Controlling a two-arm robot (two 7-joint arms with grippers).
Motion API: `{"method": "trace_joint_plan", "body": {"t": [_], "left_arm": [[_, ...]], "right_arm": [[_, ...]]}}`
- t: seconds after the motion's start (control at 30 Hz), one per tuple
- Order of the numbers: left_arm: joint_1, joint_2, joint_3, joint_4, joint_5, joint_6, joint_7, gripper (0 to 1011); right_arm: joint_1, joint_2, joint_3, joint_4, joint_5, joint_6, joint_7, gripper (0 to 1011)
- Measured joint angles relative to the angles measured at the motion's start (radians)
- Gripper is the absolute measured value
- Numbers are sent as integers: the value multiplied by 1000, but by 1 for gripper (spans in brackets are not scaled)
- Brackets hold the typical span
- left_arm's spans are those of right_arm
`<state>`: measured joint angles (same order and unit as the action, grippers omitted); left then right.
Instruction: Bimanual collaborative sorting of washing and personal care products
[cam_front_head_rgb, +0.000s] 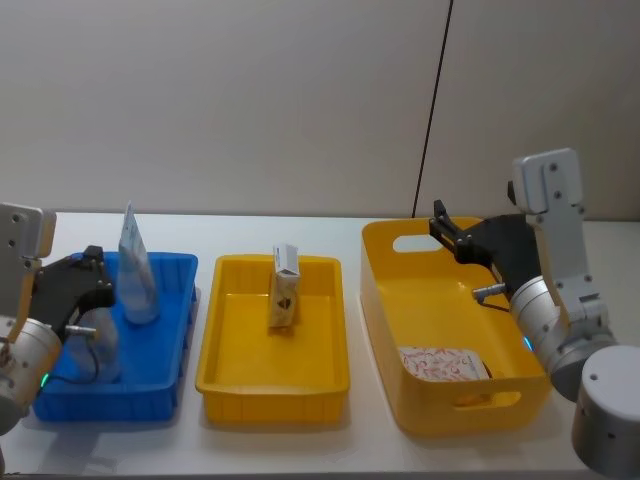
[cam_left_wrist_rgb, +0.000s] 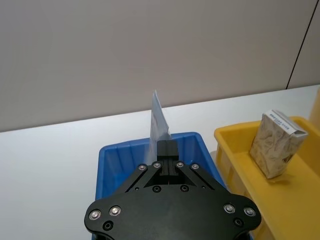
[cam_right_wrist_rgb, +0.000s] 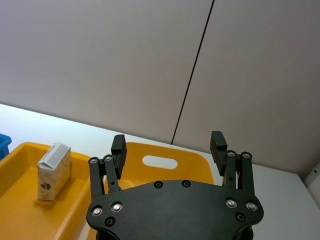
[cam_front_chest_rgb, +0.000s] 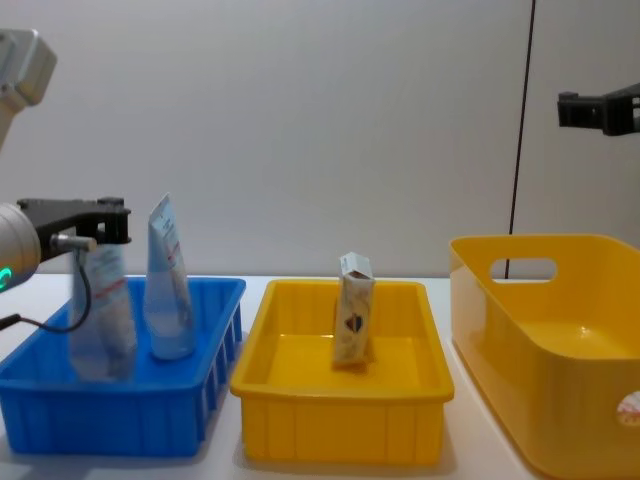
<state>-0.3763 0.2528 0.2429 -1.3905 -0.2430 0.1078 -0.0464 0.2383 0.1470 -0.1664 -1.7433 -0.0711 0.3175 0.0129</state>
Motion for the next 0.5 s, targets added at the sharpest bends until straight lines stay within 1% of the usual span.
{"method": "trace_joint_plan", "body": {"t": [0.27,0.5], "left_arm": [[9,7,-4,-33,0,3,-19,0],[12,7,-4,-34,-1,24,-38,0]], "right_arm": [[0,0,0,0,0,0,0,1004],[0,0,0,0,0,0,0,1004]]}}
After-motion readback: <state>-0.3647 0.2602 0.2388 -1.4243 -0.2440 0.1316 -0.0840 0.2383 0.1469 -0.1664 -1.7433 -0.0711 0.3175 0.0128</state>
